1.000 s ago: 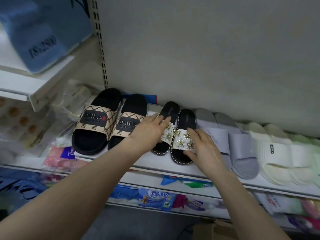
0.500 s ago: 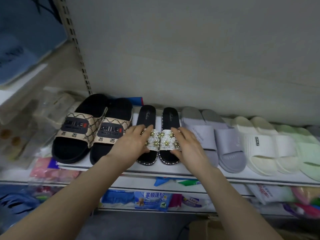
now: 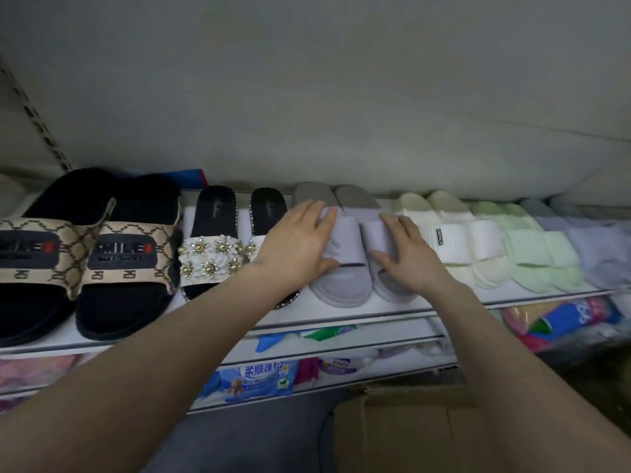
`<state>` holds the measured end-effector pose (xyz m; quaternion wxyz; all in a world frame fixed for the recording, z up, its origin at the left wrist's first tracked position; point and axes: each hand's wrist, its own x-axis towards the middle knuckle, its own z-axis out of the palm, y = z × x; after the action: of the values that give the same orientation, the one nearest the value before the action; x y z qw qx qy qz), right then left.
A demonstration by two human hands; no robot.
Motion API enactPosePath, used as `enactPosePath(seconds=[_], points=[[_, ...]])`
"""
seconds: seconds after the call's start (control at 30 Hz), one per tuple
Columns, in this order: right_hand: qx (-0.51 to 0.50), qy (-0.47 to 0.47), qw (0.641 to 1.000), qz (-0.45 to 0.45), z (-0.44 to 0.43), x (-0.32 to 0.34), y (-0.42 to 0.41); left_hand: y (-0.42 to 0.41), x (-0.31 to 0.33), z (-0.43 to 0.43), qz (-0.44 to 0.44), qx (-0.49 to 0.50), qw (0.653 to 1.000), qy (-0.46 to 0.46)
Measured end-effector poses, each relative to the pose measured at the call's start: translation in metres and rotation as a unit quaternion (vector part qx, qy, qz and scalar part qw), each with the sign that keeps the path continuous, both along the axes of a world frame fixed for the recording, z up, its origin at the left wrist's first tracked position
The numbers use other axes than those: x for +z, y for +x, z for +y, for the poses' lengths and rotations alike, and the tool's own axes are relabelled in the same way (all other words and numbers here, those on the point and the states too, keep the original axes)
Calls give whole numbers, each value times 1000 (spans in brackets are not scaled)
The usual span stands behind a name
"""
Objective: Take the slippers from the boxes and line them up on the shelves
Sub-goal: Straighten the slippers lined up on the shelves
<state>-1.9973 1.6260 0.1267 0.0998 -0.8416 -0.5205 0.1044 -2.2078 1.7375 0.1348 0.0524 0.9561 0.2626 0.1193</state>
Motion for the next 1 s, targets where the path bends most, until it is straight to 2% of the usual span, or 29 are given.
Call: enactPosePath(seconds=[0.13, 0.23, 0.33, 0.57, 0.63, 0.7, 0.8, 0.9, 1.0], points=[[-14, 10, 1000, -10, -3, -4, 4, 32, -4, 2, 88, 27, 996, -3], [-37, 15, 999, -22, -9, -8, 4, 35, -7, 0, 76, -2, 996, -43], [-62, 25, 997, -40, -11, -13, -1, 33, -7, -1, 78, -38, 995, -44], [-59, 6, 996, -72, -16, -14, -9, 35, -5, -4, 102, -25, 994, -42], [-22, 31, 998, -44, -24, -11, -1, 35, -5, -8, 108, -16, 993, -38], [4, 96, 995, -20, -39, -6, 12, 37, -4, -16, 108, -14, 994, -26], [-6, 182, 982, -51, -71, -6, 50, 47, -2, -37, 50, -23, 998, 26], [-38, 191, 979, -65, -104, -12, 105, 78, -6, -66, -19, -23, 997, 65], [-40, 190, 981, -29, -122, -9, 154, 125, -10, -103, -41, -19, 997, 56]])
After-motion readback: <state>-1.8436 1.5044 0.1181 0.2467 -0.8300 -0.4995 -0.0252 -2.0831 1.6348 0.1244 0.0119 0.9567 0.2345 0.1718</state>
